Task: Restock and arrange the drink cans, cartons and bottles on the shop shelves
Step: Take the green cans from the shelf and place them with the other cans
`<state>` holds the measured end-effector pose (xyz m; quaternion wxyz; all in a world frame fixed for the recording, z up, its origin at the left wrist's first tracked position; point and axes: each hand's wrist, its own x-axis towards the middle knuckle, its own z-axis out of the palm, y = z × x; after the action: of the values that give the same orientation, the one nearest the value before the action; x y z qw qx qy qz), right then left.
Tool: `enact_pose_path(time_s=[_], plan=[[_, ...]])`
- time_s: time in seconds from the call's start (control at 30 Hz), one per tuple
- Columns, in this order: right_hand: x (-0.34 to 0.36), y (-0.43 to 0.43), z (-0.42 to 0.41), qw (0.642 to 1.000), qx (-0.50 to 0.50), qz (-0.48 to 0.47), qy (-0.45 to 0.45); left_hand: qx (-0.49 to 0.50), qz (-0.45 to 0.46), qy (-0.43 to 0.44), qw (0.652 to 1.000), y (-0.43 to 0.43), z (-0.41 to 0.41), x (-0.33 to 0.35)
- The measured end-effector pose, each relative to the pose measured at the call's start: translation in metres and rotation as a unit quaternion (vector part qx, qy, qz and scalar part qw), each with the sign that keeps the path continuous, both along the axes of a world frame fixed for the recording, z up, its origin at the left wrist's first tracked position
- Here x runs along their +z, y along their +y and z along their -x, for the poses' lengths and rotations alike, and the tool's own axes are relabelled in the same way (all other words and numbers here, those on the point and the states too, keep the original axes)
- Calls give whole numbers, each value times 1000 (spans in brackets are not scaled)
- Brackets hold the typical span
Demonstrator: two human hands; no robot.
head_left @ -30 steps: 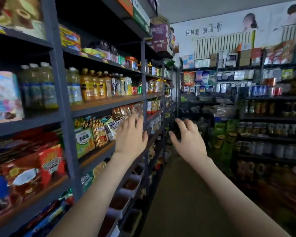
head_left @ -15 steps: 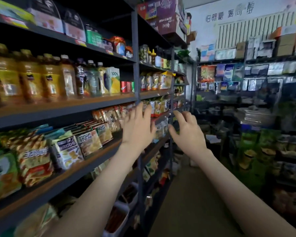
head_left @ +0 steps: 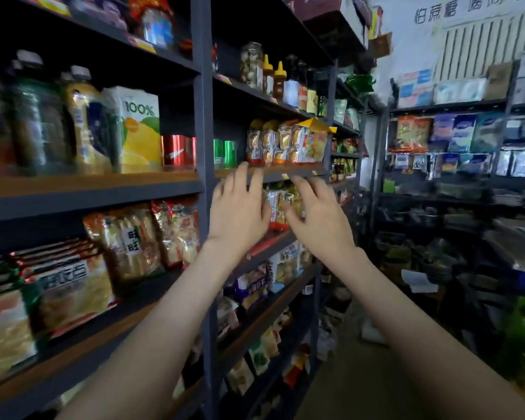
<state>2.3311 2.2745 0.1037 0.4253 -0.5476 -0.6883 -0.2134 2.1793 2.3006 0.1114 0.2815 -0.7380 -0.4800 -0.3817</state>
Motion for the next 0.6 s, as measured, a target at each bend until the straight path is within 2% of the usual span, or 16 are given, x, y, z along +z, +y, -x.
enact_pose_path(time_s=[0.27, 0.4, 0.47, 0.6], plan=[[20, 187, -73, 996, 84, 21, -16, 86, -1, 28, 996, 169, -65, 22], [24, 268, -110, 985, 139, 42, -95, 164, -23, 91, 982, 231, -62, 29], [30, 303, -126, 979, 174, 33, -104, 217, -34, 82, 972, 250, -60, 37], [57, 378, -130, 960, 256, 1, -117, 284, -26, 10, 958, 283, -65, 61]])
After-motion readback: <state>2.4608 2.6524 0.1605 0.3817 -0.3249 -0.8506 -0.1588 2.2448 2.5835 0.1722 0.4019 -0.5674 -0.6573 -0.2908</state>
